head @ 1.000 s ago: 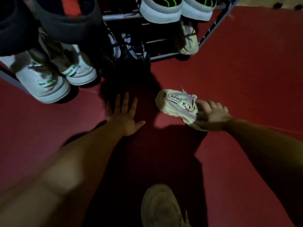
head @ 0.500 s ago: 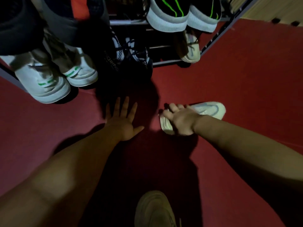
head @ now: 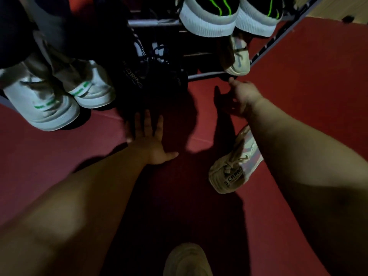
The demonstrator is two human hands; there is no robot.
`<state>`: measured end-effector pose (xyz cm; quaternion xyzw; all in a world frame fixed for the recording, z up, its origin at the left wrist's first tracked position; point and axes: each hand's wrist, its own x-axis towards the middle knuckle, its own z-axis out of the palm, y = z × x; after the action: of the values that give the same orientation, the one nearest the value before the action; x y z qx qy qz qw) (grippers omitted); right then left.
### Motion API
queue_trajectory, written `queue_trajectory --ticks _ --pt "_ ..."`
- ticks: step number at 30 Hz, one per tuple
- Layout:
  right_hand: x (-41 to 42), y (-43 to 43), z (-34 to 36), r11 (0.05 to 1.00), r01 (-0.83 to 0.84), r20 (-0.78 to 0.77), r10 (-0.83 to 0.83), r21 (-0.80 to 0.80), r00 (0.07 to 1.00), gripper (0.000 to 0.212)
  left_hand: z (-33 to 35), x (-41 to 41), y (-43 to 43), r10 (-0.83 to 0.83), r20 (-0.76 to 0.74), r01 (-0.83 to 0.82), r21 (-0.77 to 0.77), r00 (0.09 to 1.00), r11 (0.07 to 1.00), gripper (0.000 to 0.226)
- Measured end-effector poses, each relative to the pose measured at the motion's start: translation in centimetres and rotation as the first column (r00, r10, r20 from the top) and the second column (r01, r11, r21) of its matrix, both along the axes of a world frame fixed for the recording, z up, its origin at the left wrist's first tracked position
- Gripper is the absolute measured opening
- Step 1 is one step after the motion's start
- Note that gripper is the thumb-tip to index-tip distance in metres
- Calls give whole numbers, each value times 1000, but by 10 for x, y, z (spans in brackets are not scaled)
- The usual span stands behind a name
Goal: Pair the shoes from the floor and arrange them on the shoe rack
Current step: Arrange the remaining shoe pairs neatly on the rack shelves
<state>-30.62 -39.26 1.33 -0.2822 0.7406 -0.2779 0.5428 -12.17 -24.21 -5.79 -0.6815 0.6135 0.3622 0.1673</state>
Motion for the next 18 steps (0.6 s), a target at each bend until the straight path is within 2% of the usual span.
queue_trajectory --ticks 1,5,7,9,10,11,12,13,14,15,16,18 --pt "1 -9 -1 998 56 13 -56 -7 998 64 0 0 -1 3 -7 -3 12 1000 1000 114" --pt "-2 -41 -16 997 74 -211 -79 -29 974 73 -1 -1 -1 23 -30 -22 30 999 999 115" --pt "-4 -55 -23 1000 -1 -247 -2 -12 969 61 -1 -1 -1 9 -16 -8 33 1000 999 115" --pt "-3 -58 -23 993 114 -207 -112 -3 972 54 -1 0 -1 2 -8 -2 40 1000 999 115" --pt "-2 -59 -27 994 -107 -430 107 24 896 59 -1 0 -2 0 -4 0 41 1000 999 115" --pt "-2 -58 -30 975 -220 -472 206 27 857 71 -2 0 -2 -2 3 2 42 1000 999 115" --pt "1 -58 -28 999 -51 -266 50 4 963 85 -1 0 -2 -6 13 5 44 1000 999 114" --pt "5 -52 -24 999 37 -35 -38 -30 999 88 -1 -1 -2 -10 22 9 48 1000 999 114" --pt "4 -49 -27 990 45 8 -44 -136 999 74 -1 -1 -2 -13 29 11 52 999 999 114" --pt "3 -40 -27 977 104 -26 -111 -188 993 56 0 -1 -3 -15 34 13 54 999 998 113" --pt "1 -32 -27 964 182 -27 -191 -194 981 48 1 -2 -3 -17 38 15 56 999 998 113" --pt "-3 -10 -30 957 198 -1 -203 -213 979 49 3 -2 -3 -17 42 15 61 999 998 113"
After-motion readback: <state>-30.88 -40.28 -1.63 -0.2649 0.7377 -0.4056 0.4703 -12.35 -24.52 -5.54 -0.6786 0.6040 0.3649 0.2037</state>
